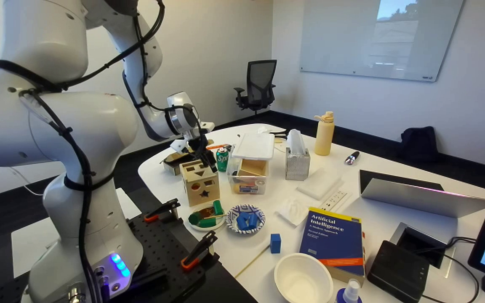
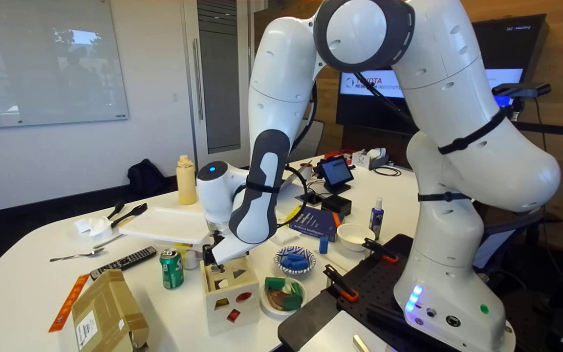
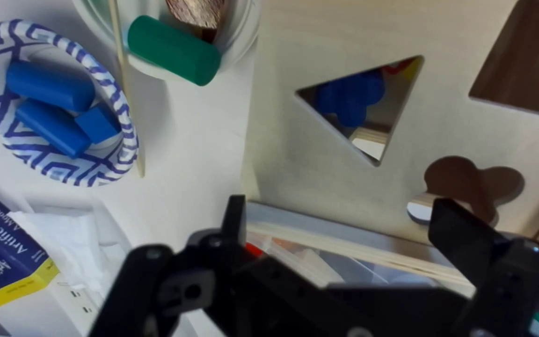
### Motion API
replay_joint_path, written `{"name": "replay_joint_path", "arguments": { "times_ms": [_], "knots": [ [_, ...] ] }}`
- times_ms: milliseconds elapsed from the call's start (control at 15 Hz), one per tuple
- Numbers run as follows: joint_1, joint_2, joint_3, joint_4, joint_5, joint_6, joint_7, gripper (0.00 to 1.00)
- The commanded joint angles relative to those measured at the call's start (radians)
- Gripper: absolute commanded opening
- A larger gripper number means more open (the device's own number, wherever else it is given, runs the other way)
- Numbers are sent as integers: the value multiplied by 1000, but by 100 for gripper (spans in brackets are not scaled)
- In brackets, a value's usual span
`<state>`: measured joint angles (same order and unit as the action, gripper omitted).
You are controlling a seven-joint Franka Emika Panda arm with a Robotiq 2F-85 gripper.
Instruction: Slide open the lid of the shape sorter
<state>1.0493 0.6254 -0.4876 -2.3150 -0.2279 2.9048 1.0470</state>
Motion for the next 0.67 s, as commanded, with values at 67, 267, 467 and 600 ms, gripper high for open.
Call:
{"name": "replay_joint_path", "arguments": {
  "times_ms": [67, 267, 467, 600],
  "knots": [
    [-17, 2, 24, 1, 21, 2, -5, 100],
    [19, -23, 9, -26, 19, -22, 16, 100],
    [62, -41, -16, -53, 11, -51, 42, 100],
    [86, -42, -30, -64, 5, -68, 68, 100]
  ]
}}
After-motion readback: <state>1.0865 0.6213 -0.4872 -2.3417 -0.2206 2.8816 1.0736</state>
